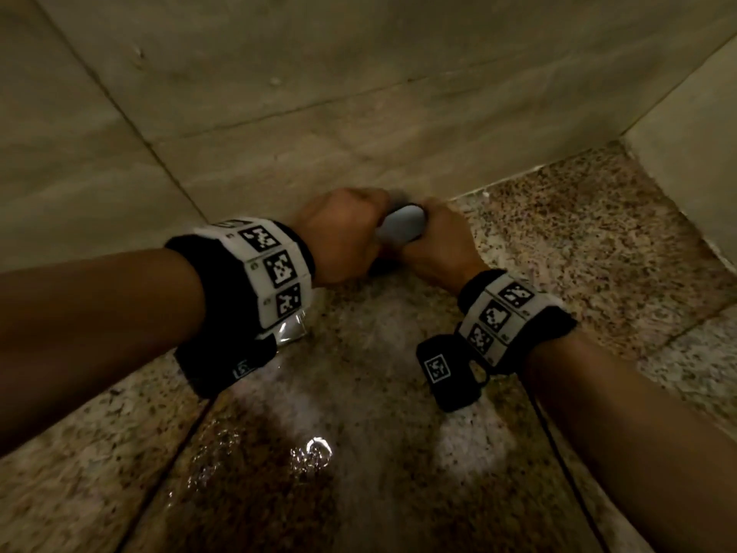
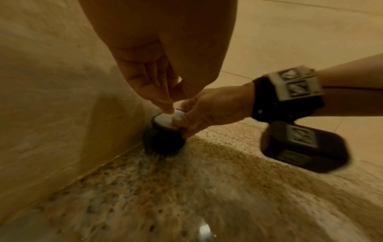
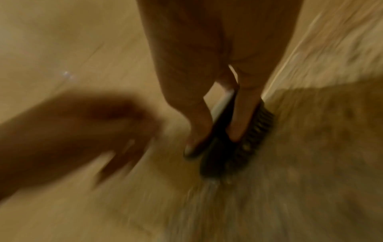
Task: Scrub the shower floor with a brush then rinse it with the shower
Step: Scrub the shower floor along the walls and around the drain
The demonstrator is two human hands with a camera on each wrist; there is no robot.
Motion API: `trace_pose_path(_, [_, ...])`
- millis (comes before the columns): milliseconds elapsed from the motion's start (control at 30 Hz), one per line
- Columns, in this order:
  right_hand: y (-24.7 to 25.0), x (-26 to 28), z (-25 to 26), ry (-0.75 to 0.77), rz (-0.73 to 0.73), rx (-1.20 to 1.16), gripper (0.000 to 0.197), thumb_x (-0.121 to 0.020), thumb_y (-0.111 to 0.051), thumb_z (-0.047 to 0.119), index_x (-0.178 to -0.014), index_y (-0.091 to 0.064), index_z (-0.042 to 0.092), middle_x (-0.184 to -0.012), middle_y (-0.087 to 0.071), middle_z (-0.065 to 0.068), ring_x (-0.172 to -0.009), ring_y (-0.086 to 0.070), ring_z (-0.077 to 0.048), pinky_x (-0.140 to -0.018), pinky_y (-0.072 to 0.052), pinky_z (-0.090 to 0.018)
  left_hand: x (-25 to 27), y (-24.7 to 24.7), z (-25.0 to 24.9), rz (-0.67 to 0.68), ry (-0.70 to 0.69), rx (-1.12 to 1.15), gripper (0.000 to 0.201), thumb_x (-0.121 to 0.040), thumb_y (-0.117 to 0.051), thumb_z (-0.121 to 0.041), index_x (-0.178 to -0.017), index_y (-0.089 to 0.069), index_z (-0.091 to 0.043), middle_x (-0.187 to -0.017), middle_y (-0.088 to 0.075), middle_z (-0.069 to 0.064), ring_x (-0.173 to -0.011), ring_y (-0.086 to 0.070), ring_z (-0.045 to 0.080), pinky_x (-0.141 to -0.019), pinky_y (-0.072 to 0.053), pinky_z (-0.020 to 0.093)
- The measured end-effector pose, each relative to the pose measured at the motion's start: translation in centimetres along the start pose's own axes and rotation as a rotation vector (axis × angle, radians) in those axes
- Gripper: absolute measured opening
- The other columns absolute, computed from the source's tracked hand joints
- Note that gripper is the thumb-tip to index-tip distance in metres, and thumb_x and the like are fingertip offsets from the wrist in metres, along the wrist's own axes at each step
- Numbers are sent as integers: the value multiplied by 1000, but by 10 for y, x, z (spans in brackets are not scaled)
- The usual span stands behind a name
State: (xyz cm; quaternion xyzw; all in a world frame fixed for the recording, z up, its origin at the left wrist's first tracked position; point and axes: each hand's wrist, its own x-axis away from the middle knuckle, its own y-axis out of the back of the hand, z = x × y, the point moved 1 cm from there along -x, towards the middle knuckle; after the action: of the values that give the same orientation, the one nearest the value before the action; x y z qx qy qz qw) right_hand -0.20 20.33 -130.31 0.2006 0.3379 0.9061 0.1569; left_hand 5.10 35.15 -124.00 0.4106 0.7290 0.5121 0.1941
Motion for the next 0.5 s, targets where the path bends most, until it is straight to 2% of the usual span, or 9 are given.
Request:
trace_pose_path(67, [5, -4, 2, -69, -88, -50, 43, -71, -84, 35, -100, -61, 13, -93, -64, 1, -77, -56, -11, -65, -44, -21, -9, -9, -4, 77, 9, -34, 36, -91, -54, -18, -125, -45, -9, -116, -49, 6, -96, -50, 23, -72, -33, 24])
trace_pose_path(100, [13, -9, -2, -109, -158, -52, 42, -71, -85, 33, -99, -60, 12, -91, -63, 1, -77, -57, -12, -65, -43, -22, -13, -14, -6, 124, 25, -87, 43, -92, -55, -21, -131, -41, -7, -128, -44, 11, -102, -52, 27, -78, -39, 29])
trace_pose_path(167, [30, -19, -11, -178, -277, -62, 48, -69, -85, 34, -103, -64, 8, -98, -68, -4, -90, -64, -19, -76, -50, -30, -20, -28, -11, 164, 46, -113, 45, -94, -54, -24, -133, -40, -6, -136, -36, 14, -99, -53, 28, -77, -41, 31])
trace_pose_path(233, [37, -29, -14, -236, -332, -50, 51, -71, -82, 37, -108, -63, 8, -106, -68, -9, -99, -64, -26, -86, -53, -38, -24, -35, -19, 114, 57, -48, 38, -96, -49, -21, -131, -43, -8, -132, -42, 15, -102, -55, 29, -78, -43, 31])
trace_pose_path(267, [35, -30, -15, -277, -316, -51, 48, -73, -79, 38, -108, -61, 10, -107, -67, -10, -97, -65, -27, -83, -56, -40, -27, -38, -22, 87, 85, -28, 35, -98, -45, -20, -131, -45, -9, -131, -45, 17, -108, -55, 32, -84, -46, 34])
trace_pose_path(300, [30, -33, -16, -323, -268, -84, 42, -77, -74, 37, -107, -59, 11, -107, -65, -11, -91, -66, -28, -74, -59, -41, -29, -39, -24, 72, 105, -89, 34, -99, -43, -19, -130, -47, -7, -131, -47, 18, -112, -54, 34, -88, -46, 36])
trace_pose_path(367, [16, -33, -12, -367, -152, -207, 32, -85, -64, 35, -106, -54, 14, -102, -63, -12, -77, -70, -30, -56, -60, -40, -30, -41, -19, 56, 171, -172, 33, -100, -43, -20, -128, -48, -4, -128, -53, 17, -111, -55, 33, -85, -45, 36])
trace_pose_path(433, [3, -31, -8, -385, -74, -311, 38, -84, -65, 41, -110, -52, 15, -101, -61, -11, -78, -70, -33, -55, -60, -44, -29, -43, -12, 74, 210, -159, 36, -98, -45, -22, -130, -44, -3, -124, -56, 17, -108, -57, 34, -81, -45, 38])
trace_pose_path(500, [1, -30, -8, -419, -57, -381, 47, -82, -71, 45, -114, -51, 16, -103, -60, -9, -80, -69, -30, -54, -60, -43, -29, -49, -10, 67, 204, -110, 39, -96, -46, -19, -132, -41, -3, -124, -55, 18, -107, -56, 35, -84, -44, 39])
